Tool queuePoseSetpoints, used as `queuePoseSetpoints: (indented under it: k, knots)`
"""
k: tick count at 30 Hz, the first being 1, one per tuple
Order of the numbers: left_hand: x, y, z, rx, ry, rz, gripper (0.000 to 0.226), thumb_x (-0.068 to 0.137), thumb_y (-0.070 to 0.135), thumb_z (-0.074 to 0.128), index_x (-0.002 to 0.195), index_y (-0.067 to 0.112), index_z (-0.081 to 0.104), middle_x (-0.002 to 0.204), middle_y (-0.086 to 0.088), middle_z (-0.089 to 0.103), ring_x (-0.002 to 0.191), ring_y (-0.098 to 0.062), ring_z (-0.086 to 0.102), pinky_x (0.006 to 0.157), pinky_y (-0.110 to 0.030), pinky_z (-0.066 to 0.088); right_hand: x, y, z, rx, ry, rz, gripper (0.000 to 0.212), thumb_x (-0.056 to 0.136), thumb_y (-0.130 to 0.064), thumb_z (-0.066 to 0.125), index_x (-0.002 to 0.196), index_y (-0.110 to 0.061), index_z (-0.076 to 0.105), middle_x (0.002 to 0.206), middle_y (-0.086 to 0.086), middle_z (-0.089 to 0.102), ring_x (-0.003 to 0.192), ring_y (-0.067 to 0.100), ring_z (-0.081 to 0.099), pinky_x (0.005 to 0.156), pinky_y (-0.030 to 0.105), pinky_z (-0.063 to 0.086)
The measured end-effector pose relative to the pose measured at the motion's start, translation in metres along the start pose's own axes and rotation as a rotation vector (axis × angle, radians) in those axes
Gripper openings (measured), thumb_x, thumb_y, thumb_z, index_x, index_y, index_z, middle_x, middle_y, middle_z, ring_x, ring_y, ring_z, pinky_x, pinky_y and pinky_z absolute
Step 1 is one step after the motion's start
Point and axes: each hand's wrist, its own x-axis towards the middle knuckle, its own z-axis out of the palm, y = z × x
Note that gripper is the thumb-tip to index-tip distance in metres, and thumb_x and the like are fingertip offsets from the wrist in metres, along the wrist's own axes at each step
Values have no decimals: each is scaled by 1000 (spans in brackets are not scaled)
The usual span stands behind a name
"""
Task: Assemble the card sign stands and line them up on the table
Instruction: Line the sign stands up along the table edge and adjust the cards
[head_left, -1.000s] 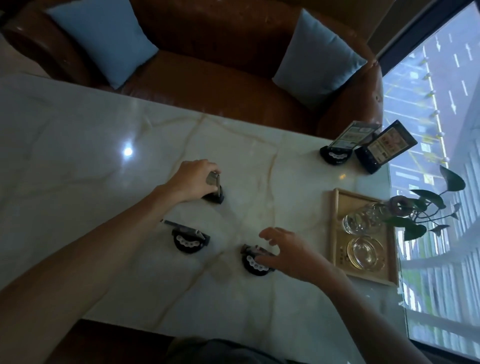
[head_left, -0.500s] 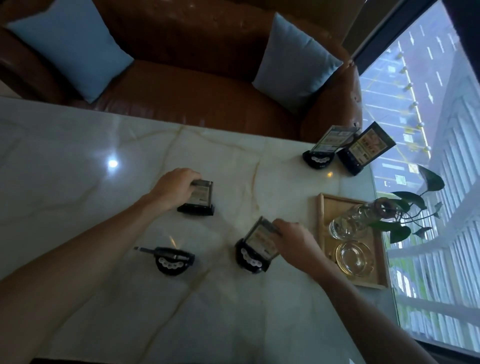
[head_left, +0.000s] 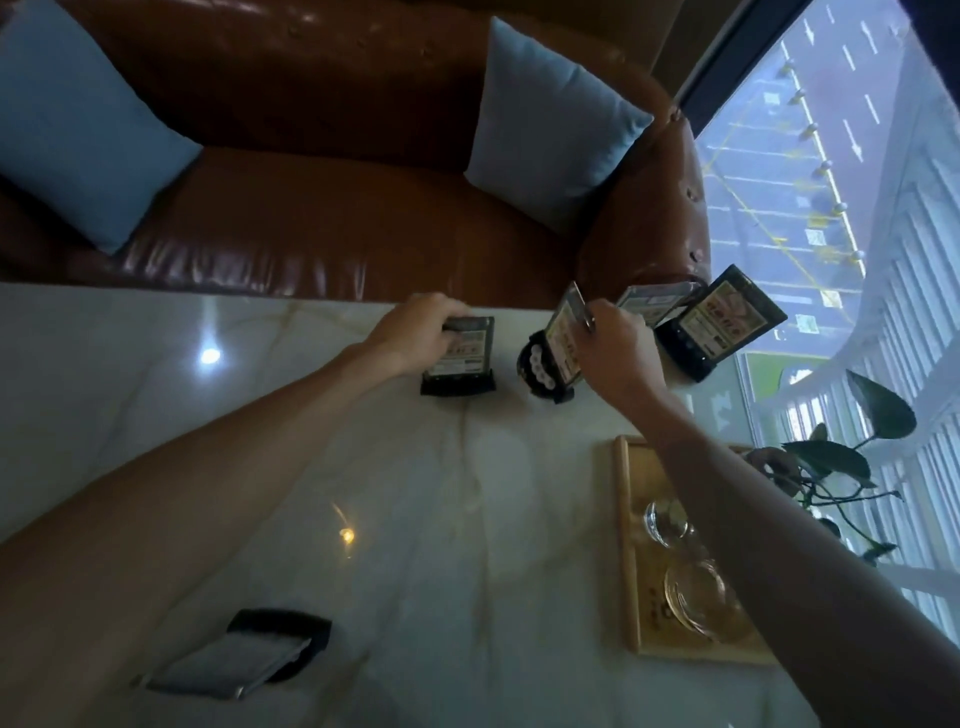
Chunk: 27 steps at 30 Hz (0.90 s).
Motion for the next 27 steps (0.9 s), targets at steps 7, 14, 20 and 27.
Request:
queuePoseSetpoints:
  k: [7, 14, 20, 27]
  knots:
    - [59, 4, 4, 20, -22, 38, 27, 96, 10, 61, 116, 22, 74, 107, -3, 69, 100, -22, 63, 87, -46, 54, 50, 14, 10, 20, -21, 23, 22, 99, -25, 49, 84, -10, 55, 79, 10, 61, 71, 35, 61, 59, 37, 47]
    - [73, 3, 5, -54, -50, 28, 23, 92, 16, 69, 114, 23, 74, 107, 2, 73, 98, -16, 67, 85, -41, 56, 55, 18, 21, 1, -4, 27, 19, 100, -23, 50, 100, -10, 63, 82, 3, 59, 68, 25, 57, 58, 31, 40]
    - [47, -4, -5, -71, 13, -29, 34, 91, 23, 70, 125, 19, 68, 117, -1, 71, 105, -17, 66, 86, -34, 54, 44, 9, 15, -87, -29, 44, 25, 100, -28, 52, 113, -7, 55, 90, 10, 62, 70, 28, 55, 59, 33, 37]
    - [-58, -31, -34, -169, -4, -115, 51, 86, 45, 74, 131, 24, 63, 123, 3, 66, 108, -12, 62, 90, -31, 52, -26, -41, 11, -110, 107, 7, 45, 92, -32, 61, 129, -8, 50, 124, 15, 60, 109, 37, 61, 75, 44, 48]
